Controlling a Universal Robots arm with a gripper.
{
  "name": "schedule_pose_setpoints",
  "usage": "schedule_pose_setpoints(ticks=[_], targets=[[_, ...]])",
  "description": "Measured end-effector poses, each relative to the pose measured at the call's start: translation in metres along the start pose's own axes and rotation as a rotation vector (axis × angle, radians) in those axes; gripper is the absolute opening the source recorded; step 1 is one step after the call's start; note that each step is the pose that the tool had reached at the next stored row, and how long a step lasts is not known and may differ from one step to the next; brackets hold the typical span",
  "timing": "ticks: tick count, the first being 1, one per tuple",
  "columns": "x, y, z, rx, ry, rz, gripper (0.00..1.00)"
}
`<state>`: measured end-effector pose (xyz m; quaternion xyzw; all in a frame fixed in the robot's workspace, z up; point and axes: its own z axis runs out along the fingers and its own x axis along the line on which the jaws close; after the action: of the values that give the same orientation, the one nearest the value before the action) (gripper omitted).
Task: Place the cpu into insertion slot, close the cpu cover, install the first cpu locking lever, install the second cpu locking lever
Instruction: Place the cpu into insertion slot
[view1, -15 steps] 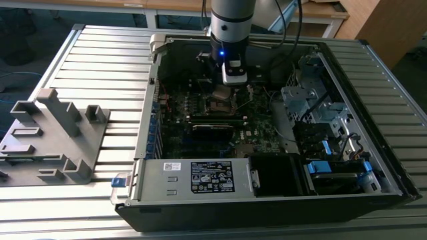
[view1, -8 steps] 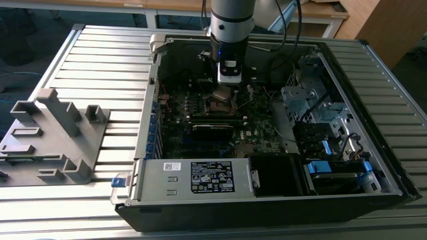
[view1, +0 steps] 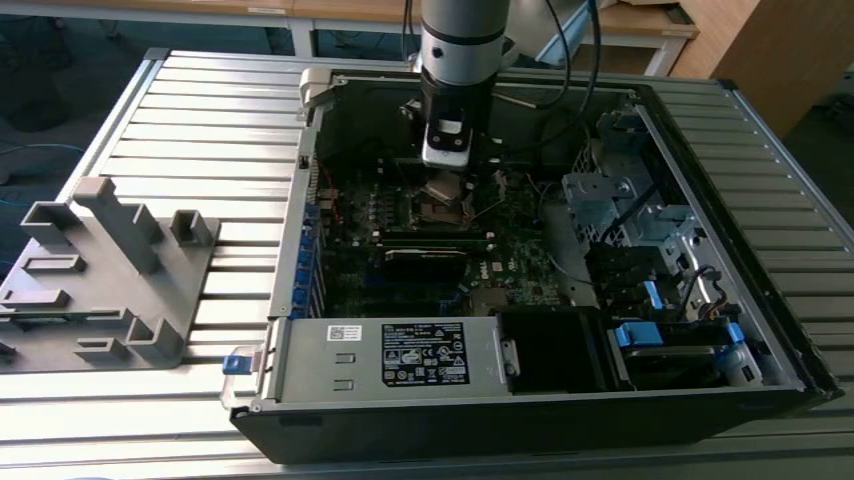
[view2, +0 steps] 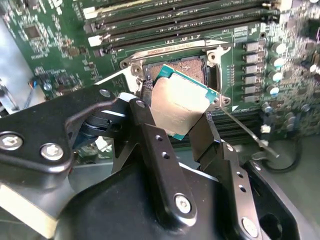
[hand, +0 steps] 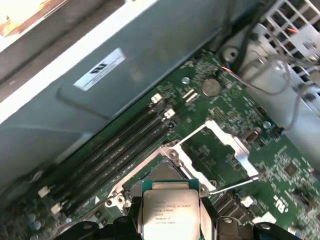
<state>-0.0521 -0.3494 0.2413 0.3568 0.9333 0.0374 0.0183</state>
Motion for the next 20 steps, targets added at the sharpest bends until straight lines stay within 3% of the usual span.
schedule_pose_setpoints(ticks=[10,20], targets=[[0.0000,0.0000,0.0003,0.0015,-0.0145,0.172,0.54],[0.0000,0.0000,0.0003,0.0016,-0.0158,0.187,0.54]])
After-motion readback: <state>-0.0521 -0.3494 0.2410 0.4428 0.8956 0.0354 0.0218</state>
